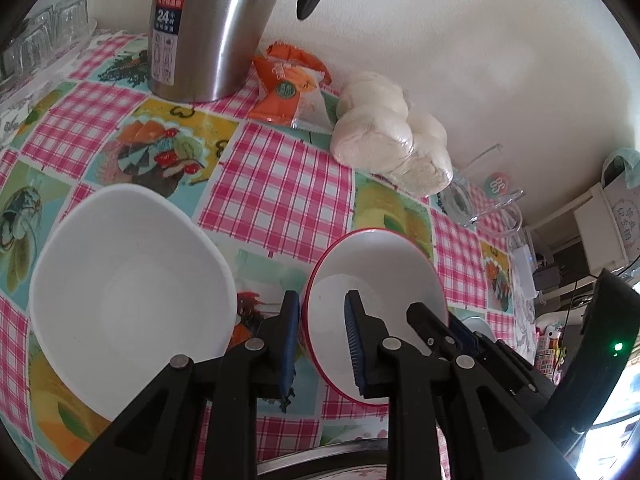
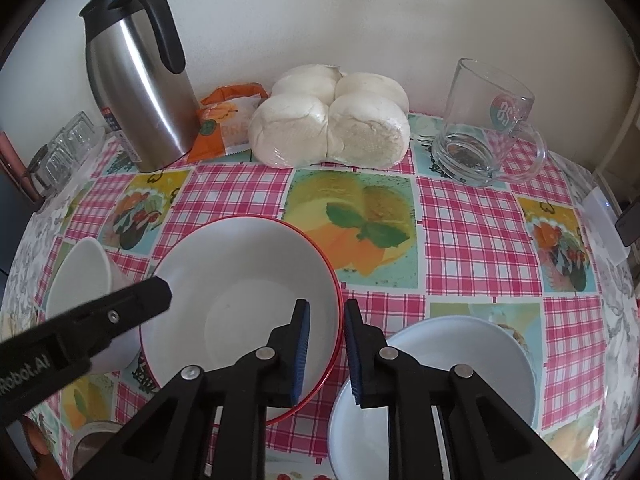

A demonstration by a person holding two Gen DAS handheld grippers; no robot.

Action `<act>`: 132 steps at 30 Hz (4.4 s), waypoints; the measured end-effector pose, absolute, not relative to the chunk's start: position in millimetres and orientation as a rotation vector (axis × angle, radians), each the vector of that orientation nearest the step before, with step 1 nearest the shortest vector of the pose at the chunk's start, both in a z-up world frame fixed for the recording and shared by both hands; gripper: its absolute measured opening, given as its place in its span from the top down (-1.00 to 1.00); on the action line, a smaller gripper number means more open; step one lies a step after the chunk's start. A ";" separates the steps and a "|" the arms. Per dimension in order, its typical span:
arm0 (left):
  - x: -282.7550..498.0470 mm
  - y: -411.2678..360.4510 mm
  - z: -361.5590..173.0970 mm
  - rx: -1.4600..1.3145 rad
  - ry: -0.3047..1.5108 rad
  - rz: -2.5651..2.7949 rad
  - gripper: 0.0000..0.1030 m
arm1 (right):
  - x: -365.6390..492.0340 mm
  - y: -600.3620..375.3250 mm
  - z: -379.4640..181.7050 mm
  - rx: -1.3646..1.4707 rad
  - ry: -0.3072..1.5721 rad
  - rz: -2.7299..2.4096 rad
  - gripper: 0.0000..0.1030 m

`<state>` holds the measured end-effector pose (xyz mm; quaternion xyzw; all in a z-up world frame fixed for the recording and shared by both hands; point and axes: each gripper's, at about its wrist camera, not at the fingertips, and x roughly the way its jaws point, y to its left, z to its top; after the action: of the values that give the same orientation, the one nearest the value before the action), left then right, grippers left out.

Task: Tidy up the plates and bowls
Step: 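Close both tools on the rim of the red-rimmed bowl, then lift the red-rimmed bowl with both tools toward the steel basin, then lower the red-rimmed bowl onto the floral plate inside the basin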

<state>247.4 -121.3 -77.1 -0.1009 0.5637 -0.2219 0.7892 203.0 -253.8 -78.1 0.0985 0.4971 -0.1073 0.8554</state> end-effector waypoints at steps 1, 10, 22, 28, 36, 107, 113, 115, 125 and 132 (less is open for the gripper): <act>247.3 -122.8 -77.7 -0.206 1.215 -0.476 0.53 | 203.5 -254.3 -78.9 0.208 1.048 -0.225 0.66; 243.7 -136.4 -90.5 -0.104 1.206 -0.433 0.70 | 206.1 -253.6 -86.8 0.215 1.065 -0.231 0.69; 244.4 -138.9 -101.3 -0.084 1.207 -0.443 0.75 | 205.8 -255.6 -87.7 0.244 1.061 -0.252 0.72; 242.9 -138.9 -100.6 -0.082 1.209 -0.451 0.76 | 200.5 -255.3 -84.8 0.277 1.039 -0.247 0.73; 236.4 -140.6 -85.8 -0.082 1.179 -0.479 0.76 | 188.4 -260.8 -67.7 0.309 0.986 -0.257 0.73; 116.7 -68.2 -4.8 0.009 1.119 -0.491 0.76 | 37.0 -196.3 -17.4 0.554 0.883 -0.251 0.73; 121.0 -71.7 -25.0 0.028 1.200 -0.471 0.76 | 39.4 -196.7 -36.7 0.565 0.946 -0.264 0.73; 122.2 -72.2 -29.3 0.033 1.216 -0.465 0.76 | 40.9 -195.7 -40.8 0.562 0.961 -0.265 0.72; 126.5 -73.9 -39.7 0.055 1.263 -0.446 0.76 | 45.2 -192.6 -51.8 0.555 1.008 -0.271 0.72; 128.5 -74.5 -43.8 0.059 1.278 -0.441 0.76 | 46.3 -192.8 -54.1 0.559 1.014 -0.268 0.72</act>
<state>128.5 -74.5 -43.8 0.0274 0.5912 -0.2039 0.7798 46.3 -192.8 -54.1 0.2632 0.4779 -0.1263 0.8285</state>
